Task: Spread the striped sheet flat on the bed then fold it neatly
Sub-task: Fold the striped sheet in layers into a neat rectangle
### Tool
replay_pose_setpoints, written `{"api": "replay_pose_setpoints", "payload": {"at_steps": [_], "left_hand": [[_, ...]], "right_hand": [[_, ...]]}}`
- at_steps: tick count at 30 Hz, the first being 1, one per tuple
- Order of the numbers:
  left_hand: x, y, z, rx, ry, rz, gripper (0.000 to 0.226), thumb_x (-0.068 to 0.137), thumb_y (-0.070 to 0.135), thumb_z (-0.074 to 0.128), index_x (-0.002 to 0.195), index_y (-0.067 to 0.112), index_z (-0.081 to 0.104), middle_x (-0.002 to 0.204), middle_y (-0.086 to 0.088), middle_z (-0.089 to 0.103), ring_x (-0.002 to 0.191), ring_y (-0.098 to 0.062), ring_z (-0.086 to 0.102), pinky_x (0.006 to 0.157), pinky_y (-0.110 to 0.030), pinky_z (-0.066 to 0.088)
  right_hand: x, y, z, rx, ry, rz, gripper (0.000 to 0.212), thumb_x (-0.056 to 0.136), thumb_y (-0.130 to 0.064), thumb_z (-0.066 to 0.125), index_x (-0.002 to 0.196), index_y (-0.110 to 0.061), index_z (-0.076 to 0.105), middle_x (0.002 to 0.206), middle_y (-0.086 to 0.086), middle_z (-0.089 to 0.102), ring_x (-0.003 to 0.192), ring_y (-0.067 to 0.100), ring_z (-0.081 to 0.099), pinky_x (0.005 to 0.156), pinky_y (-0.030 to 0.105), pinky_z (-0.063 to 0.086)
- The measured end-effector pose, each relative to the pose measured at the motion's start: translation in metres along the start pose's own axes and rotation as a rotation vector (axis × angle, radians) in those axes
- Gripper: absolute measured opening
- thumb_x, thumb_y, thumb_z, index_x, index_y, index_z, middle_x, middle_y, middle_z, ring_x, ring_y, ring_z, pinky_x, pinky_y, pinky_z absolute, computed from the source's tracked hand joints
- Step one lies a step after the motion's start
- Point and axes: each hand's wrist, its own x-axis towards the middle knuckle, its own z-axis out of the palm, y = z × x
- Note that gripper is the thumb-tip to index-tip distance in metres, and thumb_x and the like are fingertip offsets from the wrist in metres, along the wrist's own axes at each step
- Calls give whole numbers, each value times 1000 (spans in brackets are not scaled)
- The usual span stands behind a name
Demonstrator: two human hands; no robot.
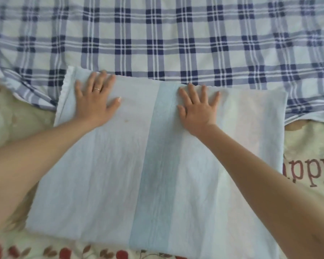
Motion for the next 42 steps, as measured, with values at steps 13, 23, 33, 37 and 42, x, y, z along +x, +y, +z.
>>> {"api": "replay_pose_setpoints", "payload": {"at_steps": [13, 23, 33, 37, 42], "left_hand": [[7, -34, -13, -120, -211, -135, 62, 97, 52, 17, 150, 33, -9, 157, 14, -17, 144, -7, -13, 111, -65, -1], [-119, 99, -28, -396, -179, -158, 59, 98, 36, 34, 152, 25, 12, 160, 2, 3, 147, -15, 4, 109, -65, 0], [-309, 148, 42, -62, -149, 324, 71, 91, 50, 30, 153, 24, 7, 160, -1, 4, 146, -29, 2, 115, -58, 6], [-322, 88, 52, 0, -160, 225, 65, 94, 53, 16, 152, 30, -1, 160, 2, 1, 145, -32, -4, 109, -66, 0], [-345, 83, 36, -130, -300, -185, 74, 89, 63, 16, 151, 31, -9, 159, -9, -11, 143, -42, -10, 108, -67, -5]], "right_hand": [[-63, -84, 22, 17, 18, -558, 60, 91, -58, 23, 148, -38, 27, 155, -10, 26, 142, 32, 28, 104, 71, 7], [-185, 60, 48, 228, -33, 632, 66, 96, -45, 22, 153, -22, -3, 160, 1, -14, 146, 33, -10, 109, 67, -5], [-331, -23, 133, 244, -48, 50, 62, 95, -60, 20, 151, -34, 19, 159, -5, 14, 147, 24, 6, 119, 47, 1], [-387, 58, 161, 255, -117, 298, 73, 90, -67, 15, 152, -32, 0, 159, -5, -6, 147, 24, -4, 118, 46, -4], [-404, 80, 147, 475, -210, 407, 71, 97, -52, 25, 152, -23, -8, 159, -4, -10, 147, 18, -6, 120, 42, -3]]}}
